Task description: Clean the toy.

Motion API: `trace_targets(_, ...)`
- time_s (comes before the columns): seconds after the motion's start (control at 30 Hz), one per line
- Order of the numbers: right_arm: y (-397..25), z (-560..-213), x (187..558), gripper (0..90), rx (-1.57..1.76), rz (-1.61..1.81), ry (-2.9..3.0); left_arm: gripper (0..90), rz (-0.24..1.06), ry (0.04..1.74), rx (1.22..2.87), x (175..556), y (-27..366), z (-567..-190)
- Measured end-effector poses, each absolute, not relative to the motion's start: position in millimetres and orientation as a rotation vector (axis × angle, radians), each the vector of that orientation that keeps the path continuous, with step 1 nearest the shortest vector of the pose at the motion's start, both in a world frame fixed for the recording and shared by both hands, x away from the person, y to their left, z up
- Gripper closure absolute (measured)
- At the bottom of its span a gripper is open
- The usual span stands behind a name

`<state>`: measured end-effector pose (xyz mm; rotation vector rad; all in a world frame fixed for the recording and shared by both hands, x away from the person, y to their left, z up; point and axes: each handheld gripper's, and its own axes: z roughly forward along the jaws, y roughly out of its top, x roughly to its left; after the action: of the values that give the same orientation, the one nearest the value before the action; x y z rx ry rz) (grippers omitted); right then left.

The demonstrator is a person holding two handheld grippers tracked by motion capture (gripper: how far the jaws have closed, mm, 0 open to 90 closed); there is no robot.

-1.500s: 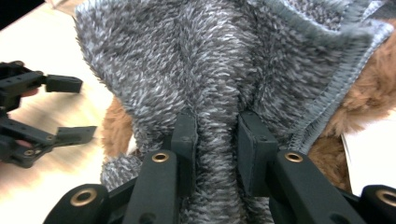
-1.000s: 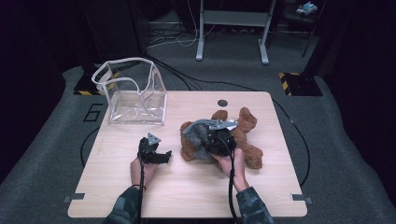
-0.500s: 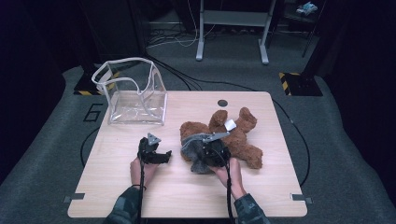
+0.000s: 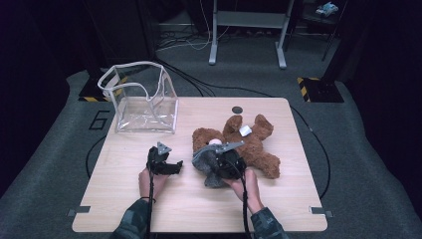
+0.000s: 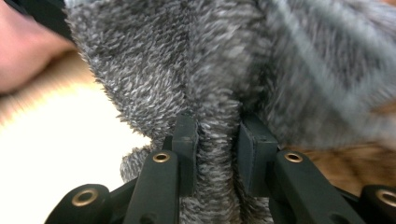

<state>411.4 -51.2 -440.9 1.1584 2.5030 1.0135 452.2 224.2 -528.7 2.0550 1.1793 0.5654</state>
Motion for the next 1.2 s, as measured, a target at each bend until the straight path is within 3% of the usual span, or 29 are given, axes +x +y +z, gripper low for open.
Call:
trace_targets(0.33, -66.4, -384.7, 433.6, 70.6, 1.163, 1.082, 2.248, 14.4, 0.567, 1.179, 2.055, 452.2, 224.1, -528.7)
trace_targets(0.5, -58.2, -394.3, 453.8, 70.6, 1.232, 1.069, 2.265, 14.4, 0.568, 1.178, 2.055, 452.1, 224.1, -528.7)
trace_targets(0.83, -64.5, -404.0, 452.7, 70.7, 1.26, 1.067, 2.266, 13.8, 0.569, 1.166, 2.046, 449.0, 219.9, -525.7)
trace_targets(0.93, -71.8, -407.5, 456.2, 70.8, 1.257, 1.056, 2.266, 12.8, 0.614, 1.08, 1.998, 439.8, 205.9, -508.0)
trace_targets(1.2, -75.0, -413.4, 461.0, 70.7, 1.326, 1.06, 2.264, 13.3, 0.576, 0.776, 1.987, 441.2, 137.4, -455.5)
